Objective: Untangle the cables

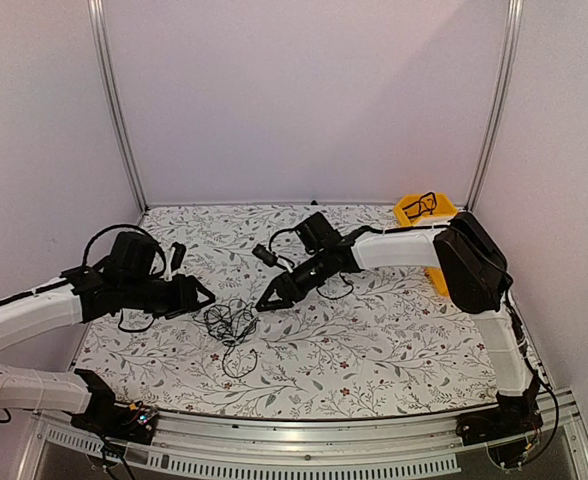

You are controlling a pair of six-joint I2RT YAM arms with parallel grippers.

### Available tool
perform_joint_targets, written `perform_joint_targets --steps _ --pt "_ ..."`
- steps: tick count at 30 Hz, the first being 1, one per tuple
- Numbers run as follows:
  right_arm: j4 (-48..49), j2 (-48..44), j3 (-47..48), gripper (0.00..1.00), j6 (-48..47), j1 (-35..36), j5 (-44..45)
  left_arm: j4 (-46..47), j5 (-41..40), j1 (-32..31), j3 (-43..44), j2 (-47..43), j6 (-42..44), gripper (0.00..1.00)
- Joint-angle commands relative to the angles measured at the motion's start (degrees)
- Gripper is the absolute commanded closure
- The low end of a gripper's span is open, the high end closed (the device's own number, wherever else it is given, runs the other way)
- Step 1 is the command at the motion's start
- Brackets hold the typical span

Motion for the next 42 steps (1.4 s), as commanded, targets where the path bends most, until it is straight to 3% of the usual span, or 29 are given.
perform_joint_targets --steps 1,15,28,42 --pt "1.82 3.38 2.19 0.42 4.98 2.09 -1.77 -3.53 -2.73 -0.71 1.52 -5.52 -2.74 0.46" --pt "6.78 9.22 6.34 0.46 11.68 2.39 -2.63 -7.72 -3.09 -0.97 -2.25 -12.04 -4.16 0.46" --pt "8.25 10.79 9.04 0.57 14.26 2.20 3.21 -8.80 -1.94 -1.02 -2.27 -11.47 -3.41 0.46" --pt "8.77 8.58 7.61 0.97 14.24 1.49 2.73 -4.31 -0.40 -1.06 -2.60 -7.46 -2.86 0.46"
